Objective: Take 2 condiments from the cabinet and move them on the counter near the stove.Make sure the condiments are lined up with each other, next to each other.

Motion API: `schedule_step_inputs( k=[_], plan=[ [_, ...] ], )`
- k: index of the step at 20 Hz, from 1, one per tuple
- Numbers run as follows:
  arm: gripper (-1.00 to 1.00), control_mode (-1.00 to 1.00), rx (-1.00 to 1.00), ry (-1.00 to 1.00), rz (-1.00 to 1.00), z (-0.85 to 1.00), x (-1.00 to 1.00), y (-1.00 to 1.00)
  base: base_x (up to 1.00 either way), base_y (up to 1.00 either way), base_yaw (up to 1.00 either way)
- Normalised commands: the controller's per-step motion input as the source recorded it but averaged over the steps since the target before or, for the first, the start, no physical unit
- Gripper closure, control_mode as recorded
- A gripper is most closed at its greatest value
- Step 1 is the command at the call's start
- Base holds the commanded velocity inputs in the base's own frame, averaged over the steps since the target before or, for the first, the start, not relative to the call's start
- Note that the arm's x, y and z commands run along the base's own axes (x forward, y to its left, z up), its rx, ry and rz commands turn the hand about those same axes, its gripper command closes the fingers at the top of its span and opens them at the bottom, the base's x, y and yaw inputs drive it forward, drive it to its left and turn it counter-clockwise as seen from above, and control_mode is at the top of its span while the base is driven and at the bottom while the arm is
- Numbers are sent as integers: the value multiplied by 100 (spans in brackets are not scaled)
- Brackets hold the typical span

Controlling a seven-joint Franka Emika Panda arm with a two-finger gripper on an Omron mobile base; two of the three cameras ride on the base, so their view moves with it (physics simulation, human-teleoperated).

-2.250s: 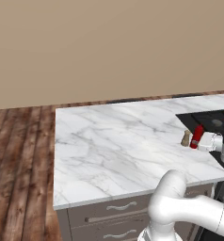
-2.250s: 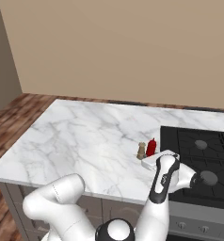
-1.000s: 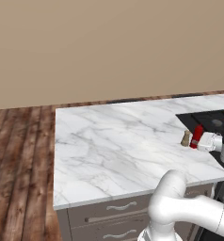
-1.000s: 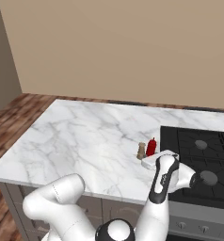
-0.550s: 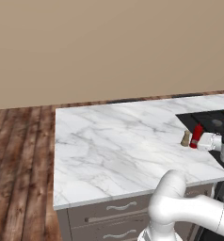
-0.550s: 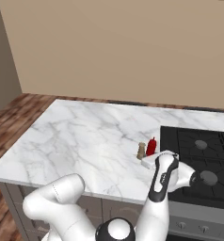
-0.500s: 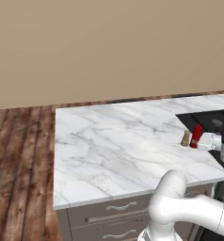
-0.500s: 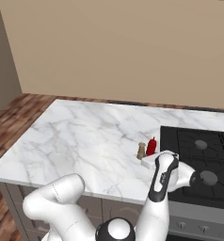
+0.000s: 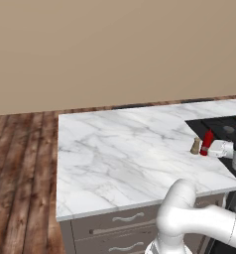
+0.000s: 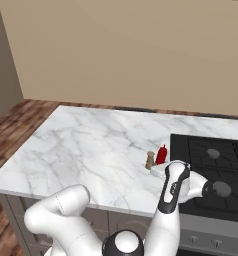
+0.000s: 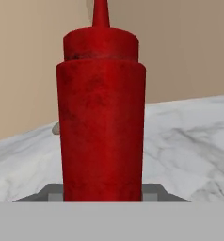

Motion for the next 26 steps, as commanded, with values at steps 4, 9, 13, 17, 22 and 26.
schedule_step_inputs(
  k=[4,9,13,17,22,26],
  plan=[
    [100,-100,0,0,0,-19,-1,4,0,0,0],
    [100,-100,0,-3,0,-18,-7,14,0,0,0],
    [100,-100,0,-6,0,-18,-2,11,0,0,0],
    [100,-100,0,-5,0,-14,0,11,0,0,0],
    [100,-100,0,-1,0,-13,0,15,0,0,0],
    [100,-100,0,0,0,-4,0,14,0,0,0]
  ],
)
